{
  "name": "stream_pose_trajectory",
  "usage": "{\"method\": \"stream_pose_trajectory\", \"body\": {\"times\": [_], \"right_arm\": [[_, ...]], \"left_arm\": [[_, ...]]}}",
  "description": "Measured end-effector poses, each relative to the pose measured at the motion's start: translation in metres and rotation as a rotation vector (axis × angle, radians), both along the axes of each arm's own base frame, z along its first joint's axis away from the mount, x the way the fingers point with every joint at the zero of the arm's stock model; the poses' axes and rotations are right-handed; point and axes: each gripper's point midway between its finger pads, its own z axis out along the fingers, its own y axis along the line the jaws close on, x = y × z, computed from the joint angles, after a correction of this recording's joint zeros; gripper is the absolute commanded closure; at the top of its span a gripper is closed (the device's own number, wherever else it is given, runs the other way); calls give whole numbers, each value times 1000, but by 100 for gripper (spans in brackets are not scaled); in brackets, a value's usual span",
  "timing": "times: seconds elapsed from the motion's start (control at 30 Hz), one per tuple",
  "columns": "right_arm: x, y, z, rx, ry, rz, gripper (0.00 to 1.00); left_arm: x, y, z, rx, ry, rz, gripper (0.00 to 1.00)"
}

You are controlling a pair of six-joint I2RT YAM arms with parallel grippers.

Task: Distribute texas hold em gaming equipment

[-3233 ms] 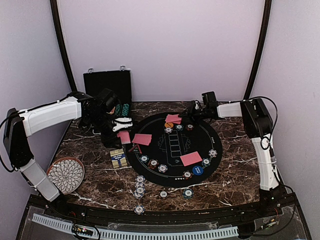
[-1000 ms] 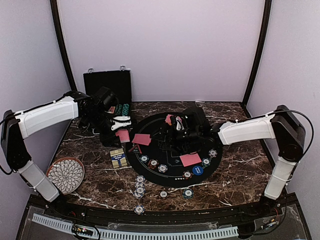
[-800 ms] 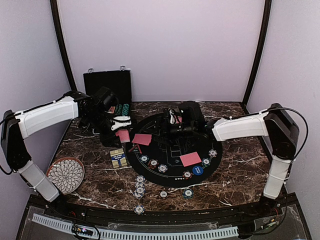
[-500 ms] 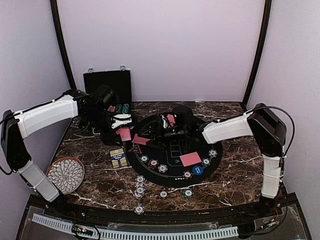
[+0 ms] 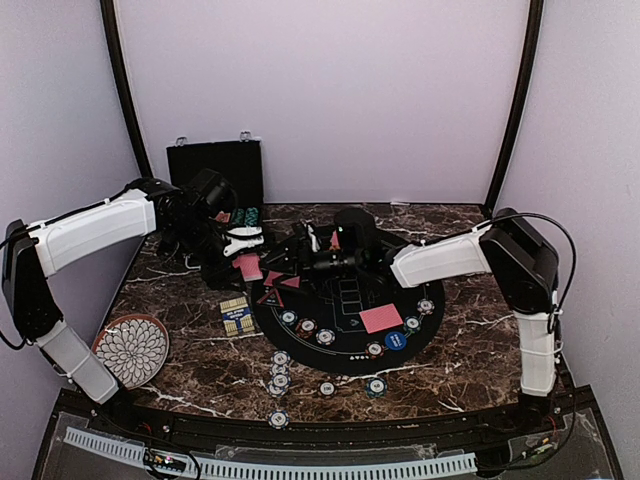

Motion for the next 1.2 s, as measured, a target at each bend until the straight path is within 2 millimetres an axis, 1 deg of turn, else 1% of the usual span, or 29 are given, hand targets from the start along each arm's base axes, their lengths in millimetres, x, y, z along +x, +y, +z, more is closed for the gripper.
{"method": "stream_pose_trajectory", "body": {"times": [0.3,0.63,0.83,0.97,1.2], "right_arm": [[0,18,6,43,1,46,20],[-9,39,-4,50,19,101,21],[-5,51,-3,65,26,113,22],[-2,56,-9,62,38,116,22],[1,54,-13,59,59,109,28]], "left_arm": [[-2,-2,1,-14,11,-1,100],[-3,-5,2,-31,20,0,100],[-3,-5,2,-33,22,-1,100],[-4,-5,2,-32,24,-1,100],[-6,-3,1,-24,33,-1,100]]}}
